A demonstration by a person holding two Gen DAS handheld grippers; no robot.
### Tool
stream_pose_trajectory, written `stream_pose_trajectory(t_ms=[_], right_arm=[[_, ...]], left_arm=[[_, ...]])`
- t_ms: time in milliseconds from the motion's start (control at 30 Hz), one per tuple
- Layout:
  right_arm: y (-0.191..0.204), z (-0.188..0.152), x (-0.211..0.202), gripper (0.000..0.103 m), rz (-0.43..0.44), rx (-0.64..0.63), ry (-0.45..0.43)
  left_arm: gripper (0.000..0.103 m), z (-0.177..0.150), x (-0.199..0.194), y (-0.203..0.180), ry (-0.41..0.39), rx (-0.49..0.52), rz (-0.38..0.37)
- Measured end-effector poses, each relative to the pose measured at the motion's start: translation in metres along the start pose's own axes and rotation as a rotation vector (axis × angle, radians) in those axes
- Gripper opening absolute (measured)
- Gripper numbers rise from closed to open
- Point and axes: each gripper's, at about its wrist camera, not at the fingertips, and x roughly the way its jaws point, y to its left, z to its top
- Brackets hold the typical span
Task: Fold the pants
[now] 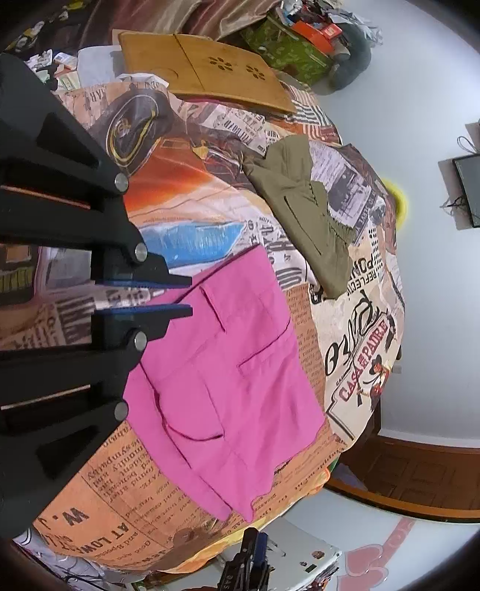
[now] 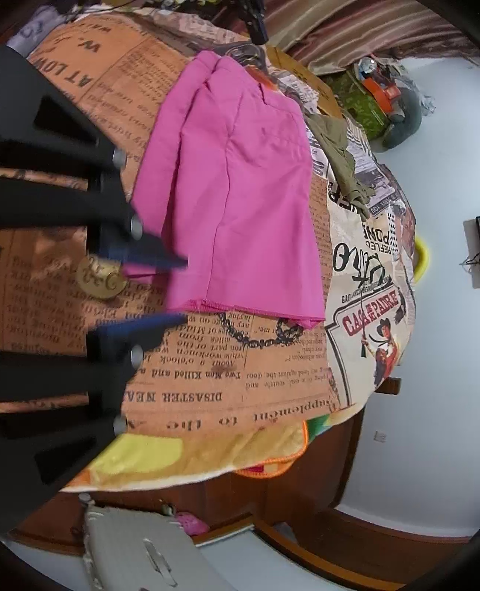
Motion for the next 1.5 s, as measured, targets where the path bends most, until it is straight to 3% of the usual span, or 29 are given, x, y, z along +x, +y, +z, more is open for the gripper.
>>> stream_pose_trajectory(t_ms=[33, 67, 100, 167, 367, 667, 800, 1133, 1433, 1500], right_arm=[[0.002, -0.001, -0.005, 0.046, -0.011, -0.010, -0.013], [0.004, -0.002, -0.009, 0.052, -0.020, -0.022, -0.030], [0.006, -0.001, -0.015, 0.053, -0.024, -0.038, -0.046], [0.011, 0.002, -0.020, 0.053, -0.015, -0.056, -0.058], [0.031, 0.010, -0.016, 0.053, 0.065, -0.059, -0.066], [0.068, 0.004, 0.012, 0.053, 0.144, -0.113, 0.005], [0.076, 0.001, 0.023, 0.053, 0.162, -0.135, 0.039], [0.099, 0.002, 0.041, 0.053, 0.211, -0.195, 0.092], [0.116, 0.016, 0.061, 0.053, 0.227, -0.235, 0.097], [0.119, 0.019, 0.065, 0.048, 0.236, -0.233, 0.097]], left_arm=[[0.017, 0.001, 0.000, -0.003, 0.001, 0.004, -0.004], [0.028, 0.002, -0.001, -0.006, -0.001, 0.009, -0.004], [0.042, 0.003, -0.001, -0.007, -0.005, 0.013, -0.002], [0.057, 0.003, -0.003, -0.014, -0.024, 0.028, 0.001], [0.069, 0.000, 0.009, -0.035, 0.040, 0.092, -0.038], [0.073, -0.015, 0.048, -0.066, 0.160, 0.216, 0.024], [0.075, -0.014, 0.055, -0.075, 0.153, 0.264, 0.066], [0.075, 0.011, 0.060, -0.073, 0.121, 0.248, 0.031], [0.075, 0.026, 0.053, -0.058, 0.108, 0.173, -0.023], [0.075, 0.026, 0.053, -0.057, 0.108, 0.163, -0.034]])
